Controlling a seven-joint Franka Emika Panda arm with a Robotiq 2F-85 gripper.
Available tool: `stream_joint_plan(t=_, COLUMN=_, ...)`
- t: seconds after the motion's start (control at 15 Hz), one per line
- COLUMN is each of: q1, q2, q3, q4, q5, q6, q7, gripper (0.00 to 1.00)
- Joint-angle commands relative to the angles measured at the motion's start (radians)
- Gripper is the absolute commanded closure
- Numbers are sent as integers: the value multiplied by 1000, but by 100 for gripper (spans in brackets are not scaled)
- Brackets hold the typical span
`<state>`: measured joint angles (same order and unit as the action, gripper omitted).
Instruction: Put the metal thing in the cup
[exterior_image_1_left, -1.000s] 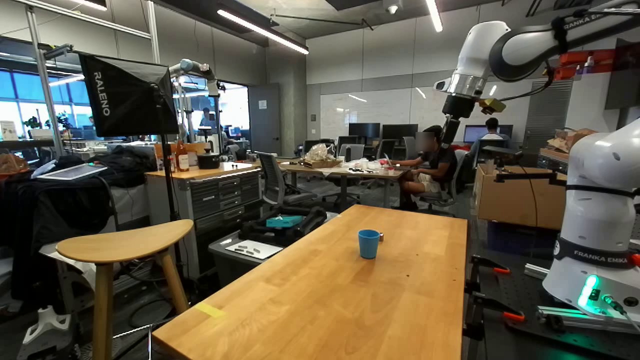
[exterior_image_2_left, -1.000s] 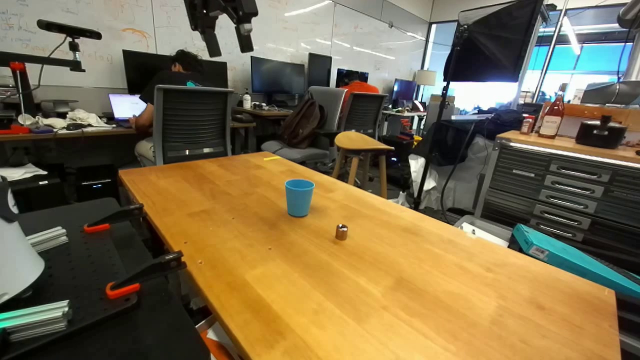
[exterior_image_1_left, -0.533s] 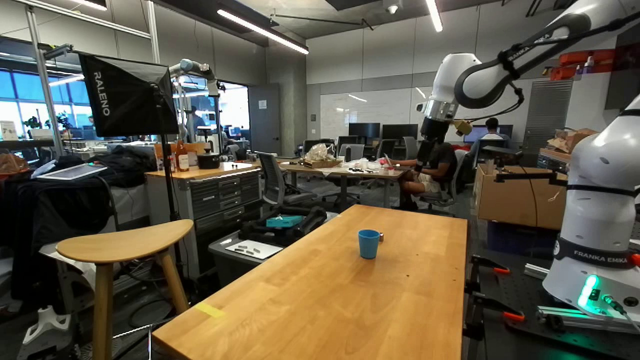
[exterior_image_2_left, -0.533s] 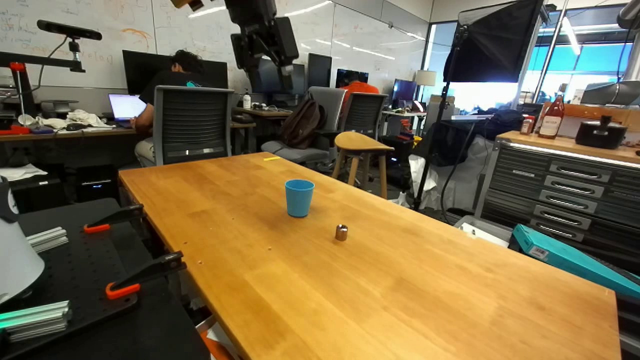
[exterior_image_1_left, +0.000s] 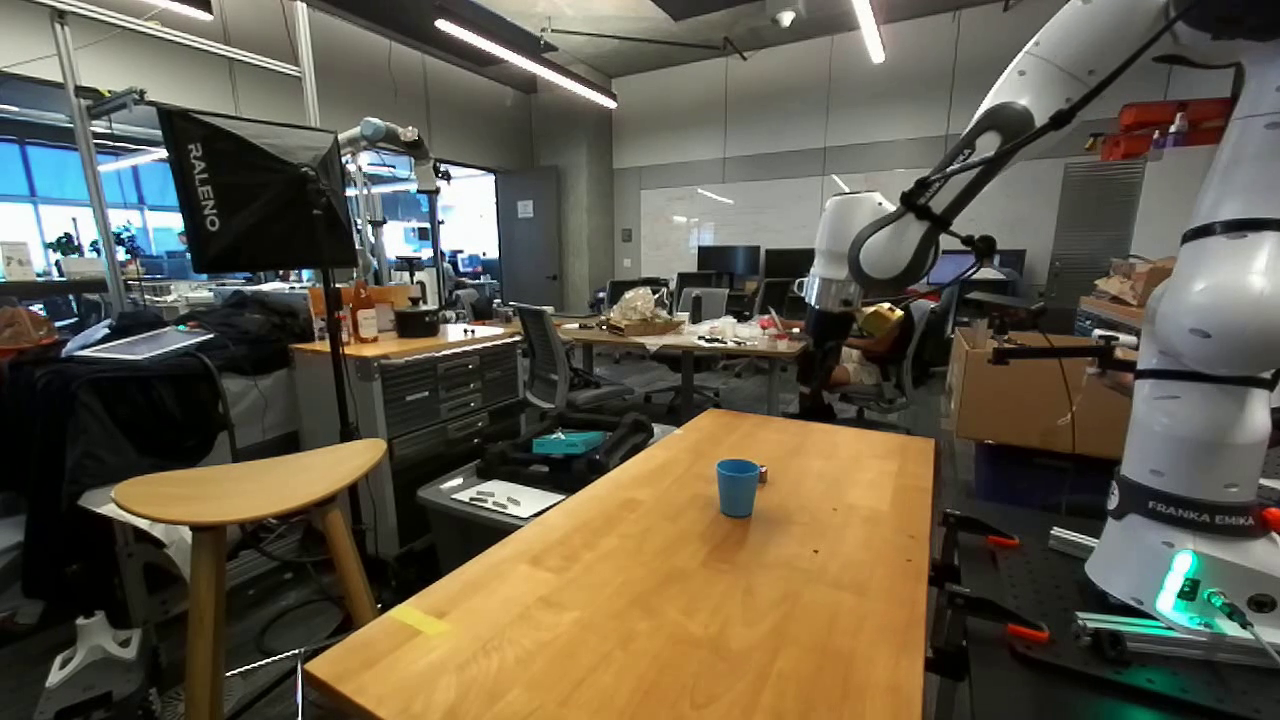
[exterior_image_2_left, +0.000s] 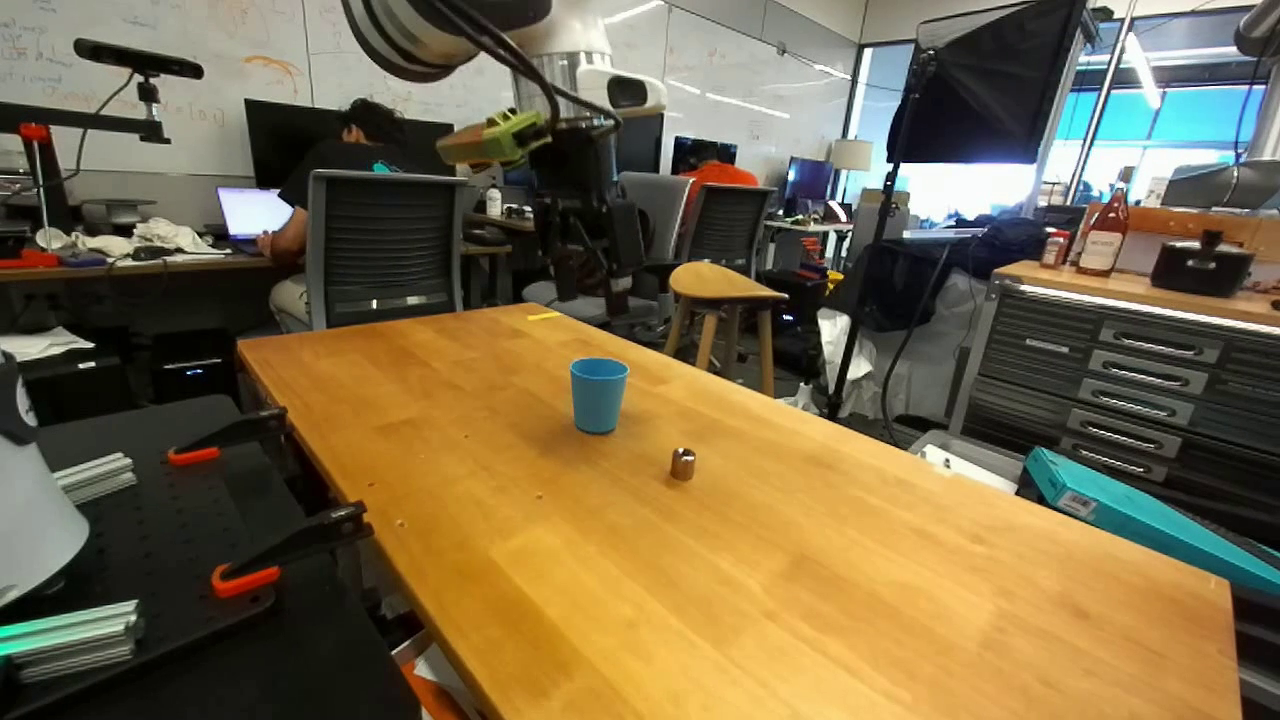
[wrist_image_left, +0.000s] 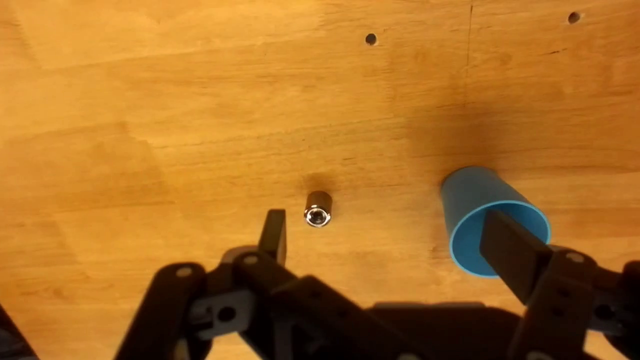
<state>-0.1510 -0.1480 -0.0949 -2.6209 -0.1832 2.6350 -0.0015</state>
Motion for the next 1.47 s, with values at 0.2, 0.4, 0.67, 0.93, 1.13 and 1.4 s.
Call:
stream_joint_plan(t=0.2, q1=10, q2=331, q3=-24, q4=226, q5=-44, q6=66, q7=95, gripper=0)
stream_joint_plan(t=0.4, q1=26, q2=437, q3=-47, q4=307, q5=-31, q6=67, q7=101, gripper=0)
stream_joint_plan(t=0.67, q1=38, q2=555, q3=-70, q4=376, q5=-10, q6=75, q7=107, gripper=0)
stream_joint_plan(t=0.93, q1=30, q2=657, q3=-71, q4=446, q5=10, q6=80, q7=94, gripper=0)
stream_joint_plan(t=1.13, q1=33, q2=712, q3=-75, q4=499, q5=18, q6=87, q7=98, gripper=0)
stream_joint_plan(t=1.4, q1=43, q2=759, q3=-88, q4=543, q5=10, q6=101, q7=101, gripper=25)
